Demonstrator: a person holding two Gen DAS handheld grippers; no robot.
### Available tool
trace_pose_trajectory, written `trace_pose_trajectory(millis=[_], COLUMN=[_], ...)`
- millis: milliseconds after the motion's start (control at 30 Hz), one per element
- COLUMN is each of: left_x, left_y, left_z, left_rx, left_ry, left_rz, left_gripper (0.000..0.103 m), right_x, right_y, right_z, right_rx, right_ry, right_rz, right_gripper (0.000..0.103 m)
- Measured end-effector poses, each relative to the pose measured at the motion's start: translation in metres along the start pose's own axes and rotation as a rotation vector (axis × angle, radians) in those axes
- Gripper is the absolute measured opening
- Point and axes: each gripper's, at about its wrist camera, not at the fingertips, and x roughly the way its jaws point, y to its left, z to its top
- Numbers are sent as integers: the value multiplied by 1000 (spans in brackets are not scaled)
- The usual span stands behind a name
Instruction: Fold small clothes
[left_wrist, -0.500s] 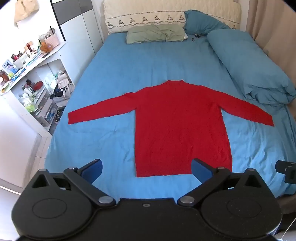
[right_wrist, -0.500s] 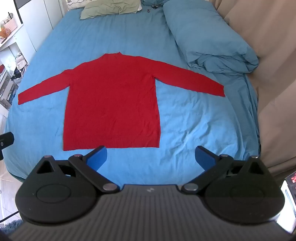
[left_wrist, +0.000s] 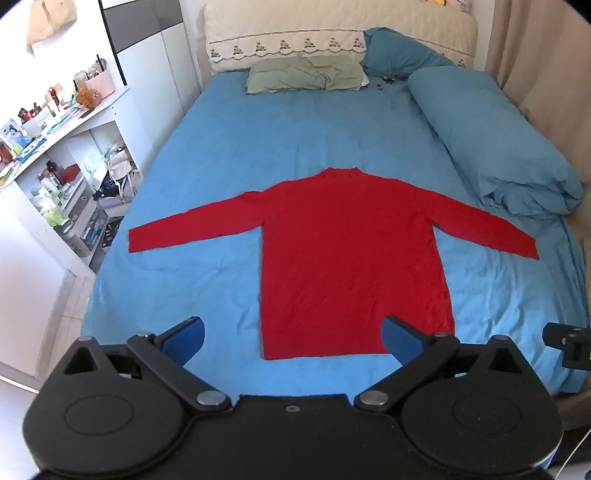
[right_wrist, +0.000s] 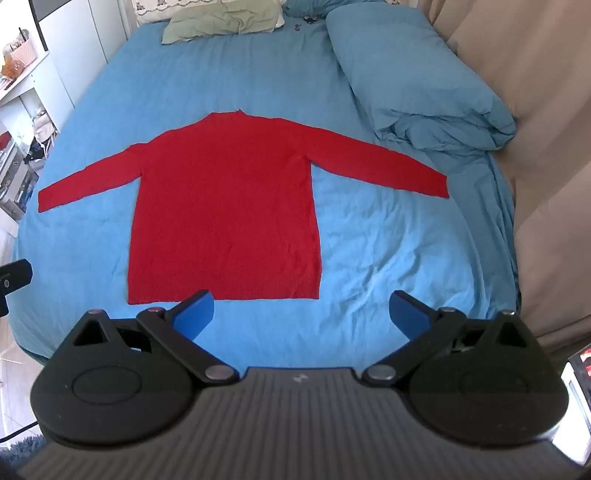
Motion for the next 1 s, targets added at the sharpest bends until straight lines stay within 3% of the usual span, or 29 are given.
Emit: trace_pose_trajectory(millis=[1000], left_x=[1], left_y=[2], left_z=[3], left_rx=[-16], left_ry=[7], left_rz=[6], left_gripper=[102], right_x=[-1], right_y=[1], right_z=[4], right_rx=[-2], right_ry=[-3], right_rz=[16], right_gripper=[103])
